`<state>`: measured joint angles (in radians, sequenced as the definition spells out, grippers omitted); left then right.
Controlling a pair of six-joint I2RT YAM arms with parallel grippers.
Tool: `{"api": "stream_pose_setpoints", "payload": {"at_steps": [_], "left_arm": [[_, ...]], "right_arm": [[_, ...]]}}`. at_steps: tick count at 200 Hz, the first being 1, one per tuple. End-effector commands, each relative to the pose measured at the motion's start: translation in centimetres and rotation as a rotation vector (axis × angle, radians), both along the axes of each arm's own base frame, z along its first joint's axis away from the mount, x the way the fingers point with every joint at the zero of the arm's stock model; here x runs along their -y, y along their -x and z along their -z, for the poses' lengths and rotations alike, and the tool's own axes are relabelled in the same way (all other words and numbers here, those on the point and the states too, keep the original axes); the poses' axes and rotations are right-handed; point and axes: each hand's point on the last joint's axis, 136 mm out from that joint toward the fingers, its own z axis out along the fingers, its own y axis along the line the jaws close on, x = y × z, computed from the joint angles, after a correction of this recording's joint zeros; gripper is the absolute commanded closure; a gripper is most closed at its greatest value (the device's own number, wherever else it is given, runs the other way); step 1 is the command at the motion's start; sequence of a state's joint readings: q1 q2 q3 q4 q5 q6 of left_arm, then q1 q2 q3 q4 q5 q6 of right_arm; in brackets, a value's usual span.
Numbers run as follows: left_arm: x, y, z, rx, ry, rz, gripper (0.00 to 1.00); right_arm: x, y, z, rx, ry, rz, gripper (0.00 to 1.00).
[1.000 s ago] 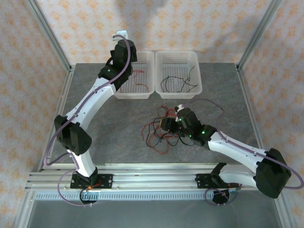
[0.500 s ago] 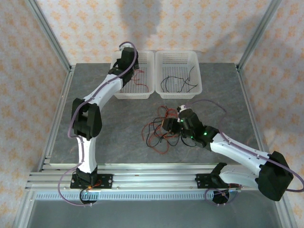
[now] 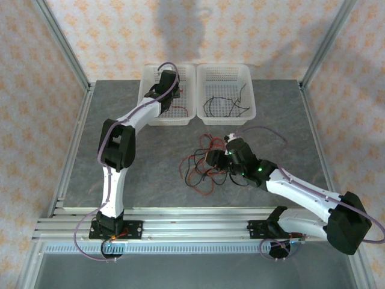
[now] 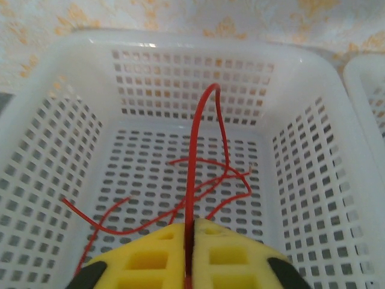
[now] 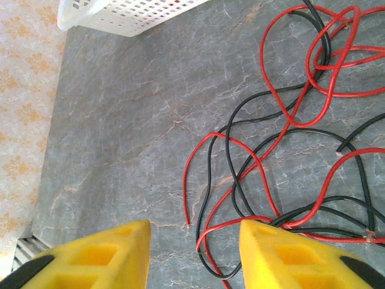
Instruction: Untangle the cables
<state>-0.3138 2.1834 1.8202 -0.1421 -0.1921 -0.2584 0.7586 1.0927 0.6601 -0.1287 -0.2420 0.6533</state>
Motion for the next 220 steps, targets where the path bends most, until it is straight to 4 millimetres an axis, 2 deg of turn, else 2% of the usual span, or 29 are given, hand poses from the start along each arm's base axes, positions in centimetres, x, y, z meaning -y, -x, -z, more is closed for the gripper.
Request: {"api": "stream_pose_setpoints", "payload": {"at_steps": [1, 31, 58, 89, 127, 161, 184, 205, 220], "left_arm": [[0.4, -0.1, 1.1, -0.007, 0.05, 0.015, 0.81], [0.8, 0.0, 1.4, -0.023, 0.088, 0.02, 0.53], [1.4, -0.2, 0.7, -0.017, 0.126, 0.028, 0.44], [0.4, -0.4, -0.5, -0.006, 0.113, -0.03, 0.32], [-2.8, -0.1, -0.1, -0.069, 0.083, -0.248, 0.31], [-2.3, 0.1, -0.5, -0.043, 0.166, -0.257, 0.35], [-2.2, 1.1, -2.2, 0.007, 0.212, -0.24, 0.36], [-2.1, 2.6, -5.2, 0.067, 0.251, -0.214, 0.36], [-1.9, 4.4, -7.1, 0.104, 0.268, -0.187, 0.36]], "right_arm": [[0.8, -0.2, 0.0, 0.001, 0.026, 0.044, 0.57], [1.9, -0.6, 0.7, -0.025, 0.089, 0.098, 0.57], [2.3, -0.6, 1.5, -0.046, 0.12, 0.119, 0.56], [2.3, -0.5, 2.0, -0.062, 0.129, 0.118, 0.56], [2.6, -0.5, 1.9, -0.064, 0.138, 0.126, 0.56], [2.9, -0.4, 2.1, -0.065, 0.144, 0.136, 0.56], [3.4, -0.6, 2.4, -0.062, 0.168, 0.161, 0.56], [4.7, -1.1, 3.1, -0.046, 0.231, 0.205, 0.56], [5.6, -1.4, 4.2, -0.05, 0.284, 0.227, 0.56]]}}
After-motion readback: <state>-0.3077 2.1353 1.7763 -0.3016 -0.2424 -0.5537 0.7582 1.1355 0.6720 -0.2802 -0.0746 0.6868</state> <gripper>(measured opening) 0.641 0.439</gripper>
